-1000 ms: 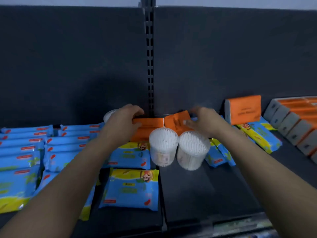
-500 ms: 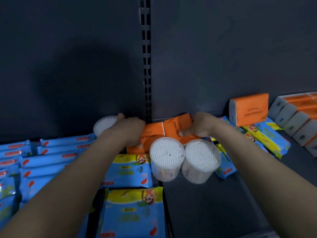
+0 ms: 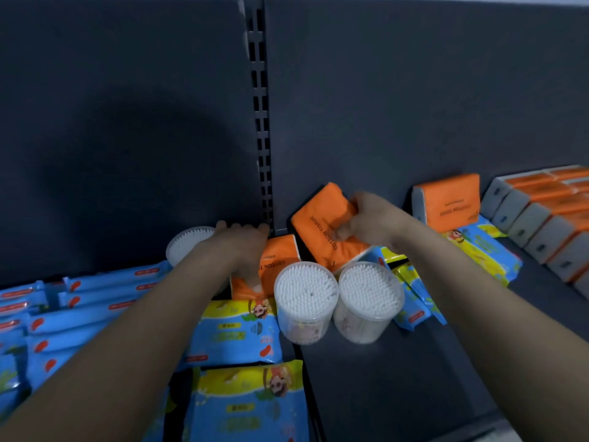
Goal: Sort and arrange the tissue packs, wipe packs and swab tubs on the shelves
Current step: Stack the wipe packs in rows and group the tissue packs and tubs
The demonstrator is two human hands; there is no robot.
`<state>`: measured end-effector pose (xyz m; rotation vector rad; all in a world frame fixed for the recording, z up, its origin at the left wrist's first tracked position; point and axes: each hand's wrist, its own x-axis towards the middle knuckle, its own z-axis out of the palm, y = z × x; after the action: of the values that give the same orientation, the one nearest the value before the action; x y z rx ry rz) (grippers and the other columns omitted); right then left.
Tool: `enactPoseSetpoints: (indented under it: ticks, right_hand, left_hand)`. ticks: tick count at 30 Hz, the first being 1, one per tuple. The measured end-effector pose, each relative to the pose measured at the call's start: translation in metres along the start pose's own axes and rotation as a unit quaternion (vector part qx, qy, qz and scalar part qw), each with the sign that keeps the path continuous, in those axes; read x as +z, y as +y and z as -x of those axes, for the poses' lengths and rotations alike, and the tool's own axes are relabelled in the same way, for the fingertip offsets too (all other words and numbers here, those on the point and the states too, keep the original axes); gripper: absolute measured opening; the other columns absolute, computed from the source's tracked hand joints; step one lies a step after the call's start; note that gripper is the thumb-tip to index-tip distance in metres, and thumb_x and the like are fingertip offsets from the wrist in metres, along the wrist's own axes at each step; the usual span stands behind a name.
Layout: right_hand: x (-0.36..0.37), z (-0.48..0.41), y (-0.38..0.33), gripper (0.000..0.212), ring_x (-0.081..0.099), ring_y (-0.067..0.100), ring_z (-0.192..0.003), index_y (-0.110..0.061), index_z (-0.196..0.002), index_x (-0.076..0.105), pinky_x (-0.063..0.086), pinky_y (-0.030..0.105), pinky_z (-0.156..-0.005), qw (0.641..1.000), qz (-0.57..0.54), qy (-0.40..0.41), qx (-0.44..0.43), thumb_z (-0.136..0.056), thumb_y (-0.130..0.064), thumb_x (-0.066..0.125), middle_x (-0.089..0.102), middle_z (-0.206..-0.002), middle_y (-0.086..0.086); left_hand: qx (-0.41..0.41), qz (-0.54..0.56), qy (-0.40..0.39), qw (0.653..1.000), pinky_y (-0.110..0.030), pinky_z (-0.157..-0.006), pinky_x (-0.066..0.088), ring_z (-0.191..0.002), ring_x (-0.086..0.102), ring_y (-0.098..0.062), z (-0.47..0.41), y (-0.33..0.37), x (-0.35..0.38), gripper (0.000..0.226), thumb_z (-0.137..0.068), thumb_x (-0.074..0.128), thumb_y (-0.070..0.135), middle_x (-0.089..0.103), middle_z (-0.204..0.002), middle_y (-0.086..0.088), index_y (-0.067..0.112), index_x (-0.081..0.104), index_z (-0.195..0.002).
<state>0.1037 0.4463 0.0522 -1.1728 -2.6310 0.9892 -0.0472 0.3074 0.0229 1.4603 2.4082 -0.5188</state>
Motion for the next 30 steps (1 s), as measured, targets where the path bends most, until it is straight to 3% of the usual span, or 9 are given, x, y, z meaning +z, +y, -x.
enactPoseSetpoints:
  ticks: [3,7,11,15,19,23,25,28,30]
  right_hand:
    - [-0.007,0.006,0.004,0.051,0.052,0.019,-0.09,-0.011,-0.111,0.049,0.04,0.028,-0.073,0.996,-0.055,0.053,-0.04,-0.07,-0.016,0.079,0.055,-0.101,0.005]
    - [-0.014,0.014,0.014,0.047,0.056,0.014,-0.079,-0.018,-0.105,0.047,0.046,0.018,-0.068,0.984,-0.125,0.106,-0.071,-0.071,-0.014,0.079,0.059,-0.092,-0.002]
    - [-0.024,0.023,0.026,0.045,0.062,0.021,-0.089,-0.015,-0.109,0.055,0.052,0.036,-0.083,0.97,-0.172,0.152,-0.082,-0.07,-0.011,0.078,0.066,-0.1,0.004]
    - [-0.046,0.036,0.047,0.042,0.062,0.021,-0.084,-0.014,-0.107,0.056,0.052,0.042,-0.084,0.962,-0.173,0.192,-0.091,-0.07,-0.009,0.077,0.066,-0.095,0.005]
    - [-0.078,0.047,0.087,0.045,0.062,0.023,-0.088,-0.019,-0.108,0.054,0.052,0.044,-0.085,0.959,-0.168,0.216,-0.077,-0.069,-0.014,0.077,0.064,-0.099,0.005]
    - [-0.117,0.064,0.137,0.039,0.059,0.017,-0.086,-0.015,-0.113,0.054,0.049,0.031,-0.079,0.952,-0.17,0.248,-0.064,-0.079,-0.018,0.073,0.062,-0.096,0.001]
    - [-0.137,0.072,0.164,0.039,0.059,0.017,-0.086,-0.012,-0.114,0.054,0.049,0.032,-0.078,0.951,-0.159,0.257,-0.064,-0.08,-0.019,0.072,0.062,-0.097,0.001]
    - [-0.17,0.082,0.205,0.037,0.057,0.016,-0.081,-0.013,-0.108,0.056,0.045,0.02,-0.065,0.96,-0.128,0.243,-0.06,-0.076,-0.015,0.073,0.061,-0.092,0.001]
    - [-0.191,0.086,0.23,0.036,0.059,0.021,-0.082,-0.012,-0.104,0.057,0.048,0.026,-0.07,0.964,-0.112,0.231,-0.061,-0.072,-0.013,0.074,0.063,-0.092,0.004]
  left_hand:
    - [-0.003,-0.017,0.025,1.0,-0.045,-0.102,0.025,-0.124,0.032,-0.03,0.003,0.0,0.0,0.095,-0.058,0.081,0.045,0.037,-0.133,-0.01,0.014,0.035,-0.135]
    - [0.014,0.097,0.125,0.987,-0.04,-0.094,0.034,-0.116,0.036,-0.029,0.011,-0.005,-0.009,0.062,-0.066,0.078,0.037,0.041,-0.118,-0.009,0.016,0.05,-0.117]
    - [0.02,0.29,0.251,0.923,-0.031,-0.072,0.038,-0.091,0.049,-0.023,0.029,-0.002,-0.03,0.045,-0.072,0.077,0.026,0.046,-0.098,-0.003,0.017,0.042,-0.099]
    - [0.019,0.371,0.34,0.864,-0.032,-0.066,0.035,-0.08,0.05,-0.022,0.042,0.026,-0.048,0.045,-0.074,0.075,0.028,0.05,-0.086,0.0,0.015,0.04,-0.1]
    - [0.056,0.415,0.358,0.834,-0.026,-0.059,0.036,-0.075,0.05,-0.013,0.041,0.073,-0.062,0.043,-0.074,0.075,0.027,0.052,-0.086,0.005,0.019,0.046,-0.105]
    - [0.086,0.449,0.345,0.82,-0.017,-0.056,0.035,-0.069,0.05,0.001,0.036,0.134,-0.079,0.034,-0.075,0.074,0.026,0.054,-0.081,0.013,0.022,0.051,-0.1]
    - [0.091,0.458,0.335,0.818,-0.017,-0.055,0.036,-0.068,0.051,0.001,0.032,0.171,-0.087,0.032,-0.077,0.073,0.026,0.055,-0.081,0.012,0.021,0.051,-0.099]
    - [0.096,0.455,0.307,0.831,-0.019,-0.057,0.04,-0.068,0.053,-0.002,0.025,0.228,-0.097,0.027,-0.079,0.071,0.026,0.058,-0.081,0.008,0.018,0.054,-0.099]
    - [0.096,0.445,0.294,0.84,-0.014,-0.054,0.04,-0.065,0.052,-0.002,0.02,0.259,-0.1,0.023,-0.08,0.068,0.024,0.058,-0.078,0.008,0.019,0.054,-0.098]
